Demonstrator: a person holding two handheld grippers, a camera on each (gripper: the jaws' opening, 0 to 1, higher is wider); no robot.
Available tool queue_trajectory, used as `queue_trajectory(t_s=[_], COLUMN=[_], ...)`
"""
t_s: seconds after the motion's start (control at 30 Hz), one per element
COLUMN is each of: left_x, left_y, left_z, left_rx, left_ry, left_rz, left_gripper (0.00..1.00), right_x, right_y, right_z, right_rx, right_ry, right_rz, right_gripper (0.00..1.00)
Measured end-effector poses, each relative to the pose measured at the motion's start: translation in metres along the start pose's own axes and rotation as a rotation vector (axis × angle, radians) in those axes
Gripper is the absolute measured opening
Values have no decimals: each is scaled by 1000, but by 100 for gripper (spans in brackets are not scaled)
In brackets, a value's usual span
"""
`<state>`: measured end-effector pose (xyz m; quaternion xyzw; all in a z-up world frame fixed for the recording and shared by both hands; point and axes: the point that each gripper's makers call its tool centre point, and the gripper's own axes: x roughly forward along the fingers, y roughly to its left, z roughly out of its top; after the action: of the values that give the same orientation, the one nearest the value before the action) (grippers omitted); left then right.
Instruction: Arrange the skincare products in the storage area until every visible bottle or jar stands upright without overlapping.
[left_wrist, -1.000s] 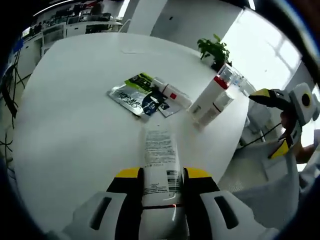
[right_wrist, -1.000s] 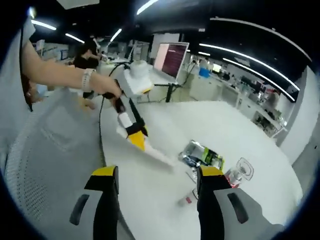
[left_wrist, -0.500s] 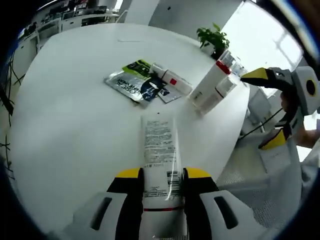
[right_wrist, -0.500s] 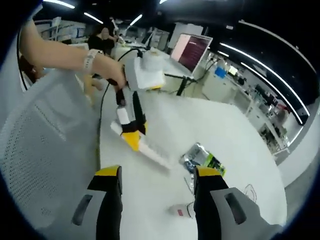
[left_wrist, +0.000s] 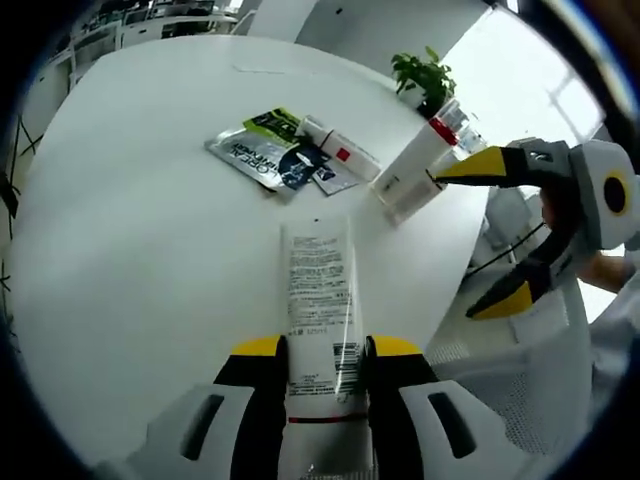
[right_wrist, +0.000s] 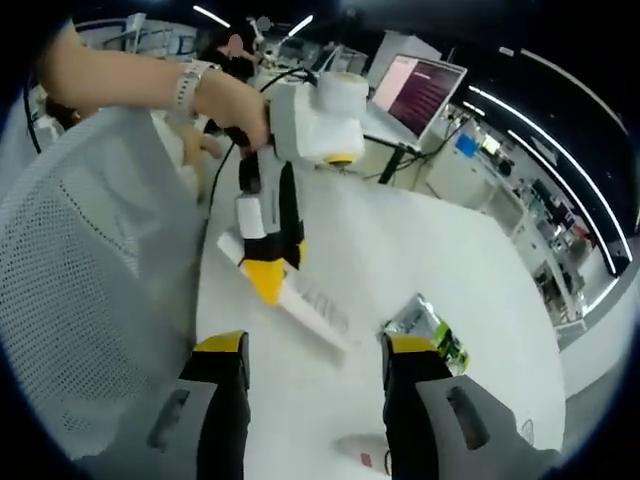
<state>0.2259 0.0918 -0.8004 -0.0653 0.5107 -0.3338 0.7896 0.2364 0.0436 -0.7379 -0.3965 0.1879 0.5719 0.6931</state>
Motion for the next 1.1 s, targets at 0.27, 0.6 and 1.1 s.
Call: queue_trajectory(t_s=[0.27, 0.6, 1.1], left_x=[-1, -1, 5], left_y=[-3, -12, -22], left_z=[-5, -15, -33], left_rx=[-8, -10, 30], left_ry=[20, 62, 158], left_rz=[-24, -73, -144], left_gripper=[27, 26, 26], right_x=[28, 51, 59], right_y=[8, 9, 16], right_z=[-14, -29, -44], right_rx=[-83, -146, -140], right_ry=[65, 82, 104], right_rz=[38, 37, 40], right_gripper=[52, 48, 40])
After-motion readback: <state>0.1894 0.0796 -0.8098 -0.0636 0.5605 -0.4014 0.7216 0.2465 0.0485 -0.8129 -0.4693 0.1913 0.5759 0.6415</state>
